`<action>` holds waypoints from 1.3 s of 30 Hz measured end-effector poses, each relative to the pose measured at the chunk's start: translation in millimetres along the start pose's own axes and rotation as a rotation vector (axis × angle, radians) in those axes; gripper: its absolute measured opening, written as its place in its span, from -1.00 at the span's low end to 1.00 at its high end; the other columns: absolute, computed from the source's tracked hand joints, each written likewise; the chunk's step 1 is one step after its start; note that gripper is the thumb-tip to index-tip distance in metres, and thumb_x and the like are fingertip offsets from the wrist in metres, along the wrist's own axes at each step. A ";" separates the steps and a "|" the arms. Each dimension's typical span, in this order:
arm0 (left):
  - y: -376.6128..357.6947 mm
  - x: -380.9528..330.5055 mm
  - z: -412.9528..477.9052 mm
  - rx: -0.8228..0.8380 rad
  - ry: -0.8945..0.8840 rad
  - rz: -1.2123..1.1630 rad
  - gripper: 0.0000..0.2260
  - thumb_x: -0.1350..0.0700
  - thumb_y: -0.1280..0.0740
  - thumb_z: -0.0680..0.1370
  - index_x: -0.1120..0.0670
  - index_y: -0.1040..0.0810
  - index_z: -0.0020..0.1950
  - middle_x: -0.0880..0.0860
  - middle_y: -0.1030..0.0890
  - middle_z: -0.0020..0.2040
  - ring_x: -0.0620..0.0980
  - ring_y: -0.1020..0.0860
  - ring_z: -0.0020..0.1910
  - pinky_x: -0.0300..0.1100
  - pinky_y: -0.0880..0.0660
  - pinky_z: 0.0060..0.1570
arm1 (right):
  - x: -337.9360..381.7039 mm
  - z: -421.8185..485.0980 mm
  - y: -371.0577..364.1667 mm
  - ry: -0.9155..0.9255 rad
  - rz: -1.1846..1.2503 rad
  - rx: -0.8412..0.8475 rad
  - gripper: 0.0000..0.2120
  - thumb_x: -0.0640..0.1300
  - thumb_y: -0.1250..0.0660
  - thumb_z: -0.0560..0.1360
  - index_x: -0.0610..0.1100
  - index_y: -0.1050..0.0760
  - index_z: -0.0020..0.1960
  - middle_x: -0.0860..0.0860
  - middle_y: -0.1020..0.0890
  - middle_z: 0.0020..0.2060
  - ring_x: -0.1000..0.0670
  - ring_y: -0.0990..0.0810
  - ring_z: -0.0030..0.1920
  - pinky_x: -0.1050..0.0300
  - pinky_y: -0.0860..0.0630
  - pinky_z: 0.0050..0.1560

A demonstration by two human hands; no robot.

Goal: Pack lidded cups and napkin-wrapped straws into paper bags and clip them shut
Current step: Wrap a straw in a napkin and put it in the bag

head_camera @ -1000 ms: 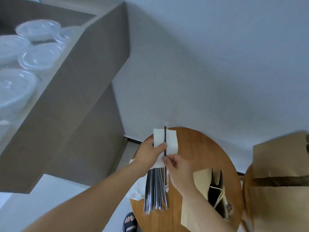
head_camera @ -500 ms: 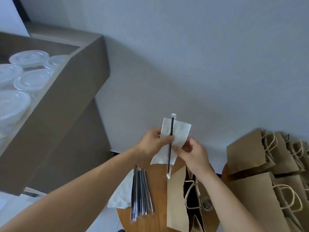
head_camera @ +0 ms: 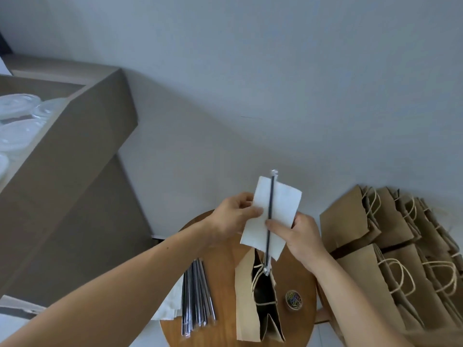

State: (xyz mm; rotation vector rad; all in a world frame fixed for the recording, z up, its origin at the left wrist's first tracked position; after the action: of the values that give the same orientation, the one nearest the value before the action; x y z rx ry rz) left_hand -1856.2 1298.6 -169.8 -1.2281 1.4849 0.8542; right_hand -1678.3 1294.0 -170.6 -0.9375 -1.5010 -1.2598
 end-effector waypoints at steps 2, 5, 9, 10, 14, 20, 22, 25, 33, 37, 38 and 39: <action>6.3 18.1 3.6 -0.080 0.067 0.188 -0.67 0.15 -0.35 0.56 0.05 -0.45 0.32 0.04 -0.59 0.09 0.04 -0.65 -0.04 -0.13 -0.63 -0.13 | -8.2 2.0 20.6 -0.029 -0.027 -0.159 -0.92 -0.11 -0.48 0.47 0.04 -0.60 -0.10 0.12 -0.71 -0.19 0.11 -0.68 -0.17 0.17 -0.61 -0.27; 8.3 62.8 -0.1 -0.032 0.225 0.670 -0.58 0.12 -0.39 0.52 0.00 -0.40 0.36 -0.06 -0.53 0.08 -0.11 -0.57 -0.03 -0.33 -0.51 -0.25 | -23.2 8.6 42.6 -0.060 -0.038 -0.399 -0.91 -0.04 -0.47 0.47 0.04 -0.57 -0.13 0.17 -0.68 -0.23 0.12 -0.67 -0.21 0.21 -0.57 -0.33; -17.7 136.7 -11.8 0.280 0.463 0.881 -0.39 0.10 -0.49 0.45 0.08 -0.33 0.44 0.09 -0.51 0.28 0.07 -0.52 0.20 -0.16 -0.52 0.10 | -45.4 24.7 22.9 -0.060 -0.083 -0.414 -0.91 -0.04 -0.42 0.52 0.00 -0.53 -0.02 0.15 -0.64 -0.13 0.21 -0.61 -0.20 0.43 -0.47 -0.40; -24.7 147.9 -13.4 0.303 0.493 0.906 -0.36 0.06 -0.50 0.44 0.08 -0.32 0.45 0.11 -0.51 0.30 0.11 -0.51 0.22 -0.09 -0.52 0.17 | -51.9 28.3 12.5 -0.067 -0.106 -0.390 -0.87 -0.03 -0.40 0.53 -0.01 -0.51 0.04 0.14 -0.62 -0.11 0.23 -0.59 -0.18 0.46 -0.45 -0.42; -46.7 171.2 -13.8 0.244 0.526 0.998 -0.40 -0.16 -0.48 0.40 0.07 -0.42 0.33 0.07 -0.60 0.17 0.08 -0.58 0.11 0.01 -0.56 0.14 | -81.1 27.6 -24.3 -0.112 -0.248 -0.306 -0.79 0.06 -0.34 0.56 -0.01 -0.48 0.11 0.16 -0.56 -0.12 0.21 -0.56 -0.19 0.52 -0.38 -0.44; -52.7 175.3 -19.6 0.211 0.530 0.911 -0.33 -0.37 -0.38 0.33 0.11 -0.55 0.21 0.08 -0.64 0.09 0.07 -0.62 0.05 0.03 -0.59 0.09 | -107.3 11.2 -32.0 -0.148 -0.300 -0.292 -0.69 0.02 -0.34 0.57 -0.13 -0.50 0.21 0.00 -0.63 0.05 0.07 -0.62 -0.06 0.50 -0.41 -0.41; -53.8 173.9 -22.7 0.184 0.559 0.903 -0.33 -0.40 -0.35 0.34 0.07 -0.51 0.22 0.06 -0.62 0.09 0.07 -0.60 0.04 0.02 -0.59 0.09 | -103.0 11.3 -21.8 -0.149 -0.290 -0.333 -0.74 0.04 -0.33 0.57 -0.09 -0.47 0.16 -0.01 -0.64 0.04 0.16 -0.58 -0.15 0.49 -0.42 -0.44; -53.2 170.1 -20.5 0.013 0.555 0.912 -0.65 -0.18 -0.27 0.53 0.06 -0.53 0.11 0.06 -0.63 -0.02 0.05 -0.63 -0.05 -0.05 -0.62 -0.01 | -94.9 16.8 -11.1 -0.142 -0.228 -0.373 -0.71 0.01 -0.33 0.58 -0.15 -0.49 0.20 -0.05 -0.64 0.05 0.14 -0.59 -0.15 0.45 -0.45 -0.38; -39.3 177.7 -23.3 -0.093 0.652 0.609 -0.74 0.06 -0.21 0.57 0.14 -0.64 -0.13 0.09 -0.70 -0.20 0.04 -0.69 -0.20 -0.10 -0.65 -0.08 | -93.9 12.6 -49.6 -0.145 -0.215 -0.283 -0.64 -0.04 -0.35 0.57 -0.17 -0.45 0.29 -0.08 -0.61 0.15 -0.03 -0.63 0.07 0.52 -0.47 -0.33; -27.1 186.6 -28.7 -0.122 0.677 0.442 -0.71 0.02 -0.22 0.53 0.17 -0.64 -0.17 0.08 -0.68 -0.37 0.06 -0.61 -0.39 -0.04 -0.66 -0.10 | -104.6 6.5 -59.4 -0.211 -0.351 -0.193 -0.70 -0.06 -0.34 0.58 -0.17 -0.48 0.26 -0.07 -0.62 0.14 -0.03 -0.64 0.05 0.48 -0.42 -0.39; -24.2 188.0 -30.0 -0.122 0.676 0.422 -0.69 0.01 -0.21 0.51 0.17 -0.64 -0.18 0.08 -0.67 -0.39 0.07 -0.60 -0.40 0.00 -0.66 -0.11 | -109.4 1.8 -59.8 -0.217 -0.414 -0.152 -0.74 -0.07 -0.33 0.58 -0.16 -0.50 0.22 -0.06 -0.63 0.12 0.02 -0.64 -0.01 0.47 -0.40 -0.41; -22.2 189.1 -31.1 -0.120 0.674 0.410 -0.68 0.00 -0.20 0.49 0.17 -0.65 -0.20 0.07 -0.67 -0.39 0.09 -0.62 -0.37 0.04 -0.66 -0.10 | -114.9 -3.9 -58.6 -0.221 -0.464 -0.112 -0.79 -0.09 -0.32 0.58 -0.15 -0.52 0.18 -0.06 -0.64 0.09 0.07 -0.62 -0.08 0.47 -0.39 -0.42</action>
State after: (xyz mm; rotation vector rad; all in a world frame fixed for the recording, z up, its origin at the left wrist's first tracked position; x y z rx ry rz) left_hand -1842.1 1212.8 -342.0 -1.4016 2.3121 0.8398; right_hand -1701.5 1280.7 -296.9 -0.8481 -1.9125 -1.6235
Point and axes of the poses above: each hand's wrist, its own z-axis towards the middle knuckle, its own y-axis out of the back of the hand, x = y × z, the point moved 4 cm from there along z, towards the middle knuckle
